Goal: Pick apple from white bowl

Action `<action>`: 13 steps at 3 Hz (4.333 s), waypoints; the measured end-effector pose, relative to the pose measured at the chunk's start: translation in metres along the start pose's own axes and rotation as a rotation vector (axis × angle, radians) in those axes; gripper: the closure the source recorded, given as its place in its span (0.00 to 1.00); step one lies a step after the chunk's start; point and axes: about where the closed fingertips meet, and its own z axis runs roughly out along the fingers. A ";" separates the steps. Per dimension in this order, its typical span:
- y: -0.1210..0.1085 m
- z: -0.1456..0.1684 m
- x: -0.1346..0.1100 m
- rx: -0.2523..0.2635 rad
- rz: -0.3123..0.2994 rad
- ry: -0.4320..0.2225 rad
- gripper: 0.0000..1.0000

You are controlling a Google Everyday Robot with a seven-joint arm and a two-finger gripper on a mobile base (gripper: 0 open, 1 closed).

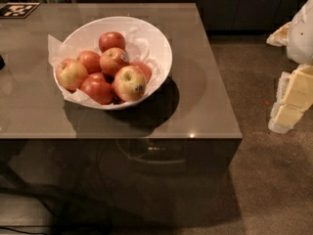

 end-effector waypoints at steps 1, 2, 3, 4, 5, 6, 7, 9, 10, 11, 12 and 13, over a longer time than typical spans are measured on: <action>0.000 0.000 0.000 0.000 -0.001 0.000 0.00; -0.008 -0.006 -0.034 -0.020 -0.081 -0.052 0.00; -0.016 -0.014 -0.076 -0.040 -0.187 -0.096 0.00; -0.026 -0.017 -0.121 -0.042 -0.271 -0.156 0.00; -0.026 -0.017 -0.121 -0.041 -0.271 -0.156 0.00; -0.027 -0.004 -0.134 -0.032 -0.283 -0.161 0.00; -0.031 0.045 -0.171 -0.098 -0.338 -0.184 0.00; -0.033 0.041 -0.195 -0.076 -0.411 -0.197 0.00; -0.009 0.067 -0.231 -0.120 -0.480 -0.255 0.00; -0.008 0.069 -0.231 -0.122 -0.481 -0.254 0.00; -0.003 0.078 -0.234 -0.136 -0.497 -0.249 0.00; 0.001 0.090 -0.237 -0.154 -0.516 -0.237 0.00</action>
Offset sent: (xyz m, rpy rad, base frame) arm 0.0298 0.0699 0.0332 0.0747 0.0117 0.2359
